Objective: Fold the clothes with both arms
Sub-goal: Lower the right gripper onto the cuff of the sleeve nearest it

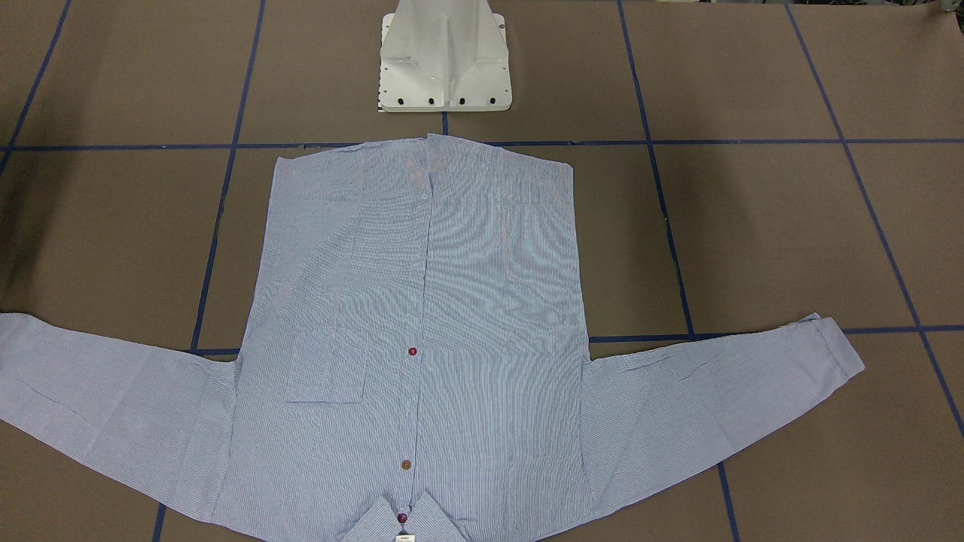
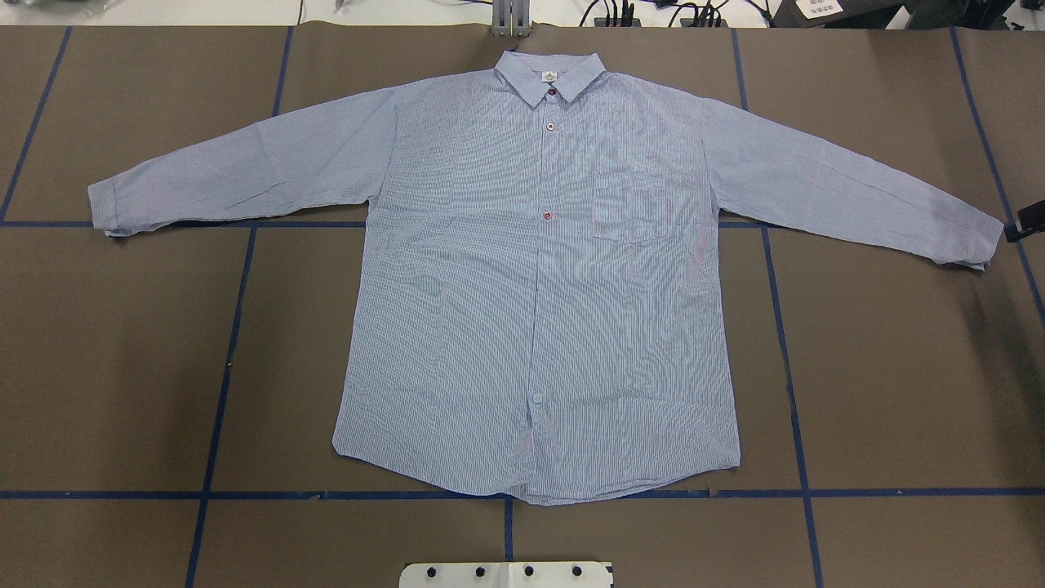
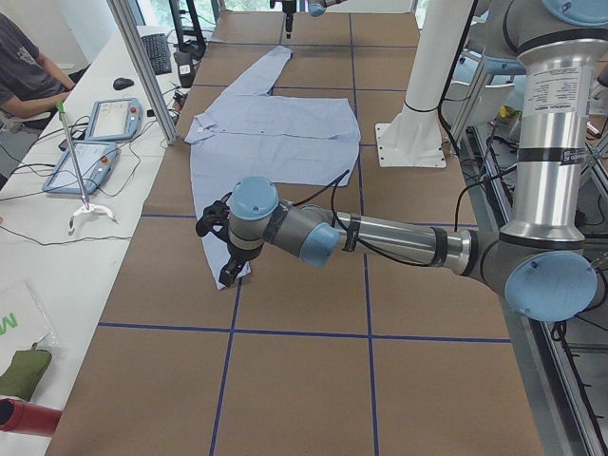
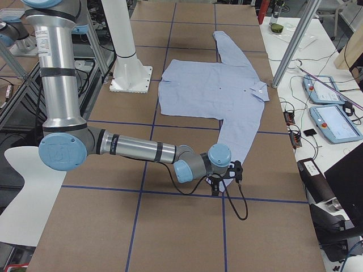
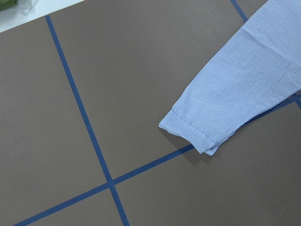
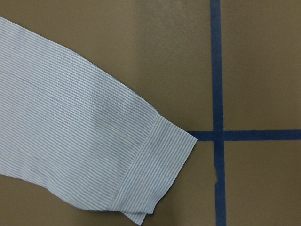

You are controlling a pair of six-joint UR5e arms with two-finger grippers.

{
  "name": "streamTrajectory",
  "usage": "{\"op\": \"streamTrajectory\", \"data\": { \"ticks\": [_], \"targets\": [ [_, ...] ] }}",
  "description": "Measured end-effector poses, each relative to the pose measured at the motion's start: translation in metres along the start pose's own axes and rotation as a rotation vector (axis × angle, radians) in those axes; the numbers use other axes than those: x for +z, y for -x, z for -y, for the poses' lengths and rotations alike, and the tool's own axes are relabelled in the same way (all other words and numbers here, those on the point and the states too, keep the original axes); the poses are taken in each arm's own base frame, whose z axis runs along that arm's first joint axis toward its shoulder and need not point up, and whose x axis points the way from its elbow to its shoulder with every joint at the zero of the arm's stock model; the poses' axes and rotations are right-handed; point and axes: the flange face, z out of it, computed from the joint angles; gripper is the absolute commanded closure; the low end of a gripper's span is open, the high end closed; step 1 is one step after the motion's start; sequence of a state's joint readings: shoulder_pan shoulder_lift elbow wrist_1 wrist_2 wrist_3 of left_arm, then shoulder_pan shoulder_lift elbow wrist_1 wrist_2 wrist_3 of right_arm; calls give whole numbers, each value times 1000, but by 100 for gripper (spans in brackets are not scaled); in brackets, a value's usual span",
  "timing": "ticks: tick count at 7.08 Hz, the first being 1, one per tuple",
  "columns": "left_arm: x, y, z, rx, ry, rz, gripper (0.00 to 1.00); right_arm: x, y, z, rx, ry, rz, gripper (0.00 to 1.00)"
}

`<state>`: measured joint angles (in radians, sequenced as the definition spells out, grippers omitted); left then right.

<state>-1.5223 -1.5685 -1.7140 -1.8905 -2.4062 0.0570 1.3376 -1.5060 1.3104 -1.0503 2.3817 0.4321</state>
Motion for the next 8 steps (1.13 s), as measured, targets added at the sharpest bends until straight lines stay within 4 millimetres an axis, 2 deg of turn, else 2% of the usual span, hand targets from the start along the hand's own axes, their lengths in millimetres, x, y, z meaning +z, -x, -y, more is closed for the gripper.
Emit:
{"op": "streamTrajectory", "data": {
  "ticks": [2,5,6,7,8],
  "targets": [
    [0,0,0,1,-2,-1,0,13,12,-2,-8,19,-7,2],
    [0,0,0,1,-3,-3,0,36,24,-7,-42,40,-38,21],
    [0,0,0,1,-3,-3,0,40,24,-8,-43,46,-43,35],
    [-1,0,0,2,-3,-3,0,44,23,-8,-41,53,-46,40],
    [-1,-1,0,2,-4,-7,0,48,23,-7,-41,60,-48,40]
  ]
}}
